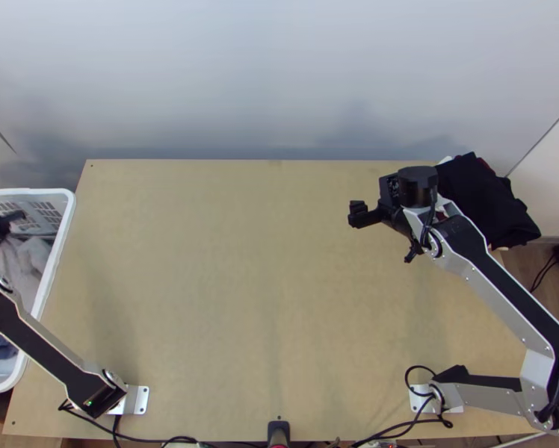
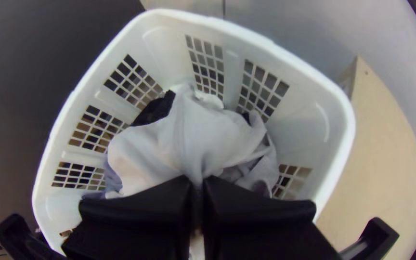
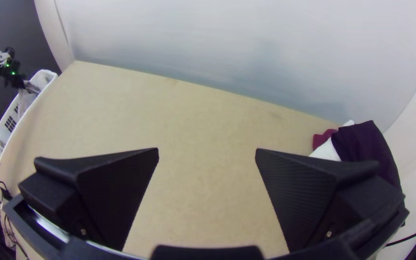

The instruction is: Fold the t-shirt

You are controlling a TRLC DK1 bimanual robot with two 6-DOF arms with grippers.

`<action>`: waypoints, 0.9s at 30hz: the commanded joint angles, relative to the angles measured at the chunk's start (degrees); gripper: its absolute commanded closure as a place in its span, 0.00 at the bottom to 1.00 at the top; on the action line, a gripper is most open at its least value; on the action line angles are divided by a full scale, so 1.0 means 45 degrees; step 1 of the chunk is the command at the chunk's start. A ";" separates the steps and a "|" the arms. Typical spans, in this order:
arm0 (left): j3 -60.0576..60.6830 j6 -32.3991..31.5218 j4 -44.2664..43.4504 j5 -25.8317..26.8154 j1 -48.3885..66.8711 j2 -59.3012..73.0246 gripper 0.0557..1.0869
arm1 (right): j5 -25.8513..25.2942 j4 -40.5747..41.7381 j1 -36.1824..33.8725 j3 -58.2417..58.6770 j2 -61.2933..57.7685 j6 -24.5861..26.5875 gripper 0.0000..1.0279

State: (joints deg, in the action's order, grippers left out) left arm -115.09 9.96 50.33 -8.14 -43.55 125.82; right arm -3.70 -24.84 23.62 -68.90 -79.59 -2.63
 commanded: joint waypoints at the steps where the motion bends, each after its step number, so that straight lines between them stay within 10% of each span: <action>1: -0.0597 0.0073 0.0789 0.0012 0.0537 -0.2628 0.94 | -0.0036 0.0247 -0.0014 0.0273 0.0187 -0.0040 0.09; 27: -0.3155 -0.0435 0.2508 -0.0808 0.9834 -0.9112 0.94 | -0.0036 0.1887 -0.0092 0.3085 0.2257 -0.0059 0.09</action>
State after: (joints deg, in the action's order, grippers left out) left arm -128.40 9.45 61.63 -10.79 -11.57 89.97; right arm -3.86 -18.39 23.29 -58.89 -71.66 -2.81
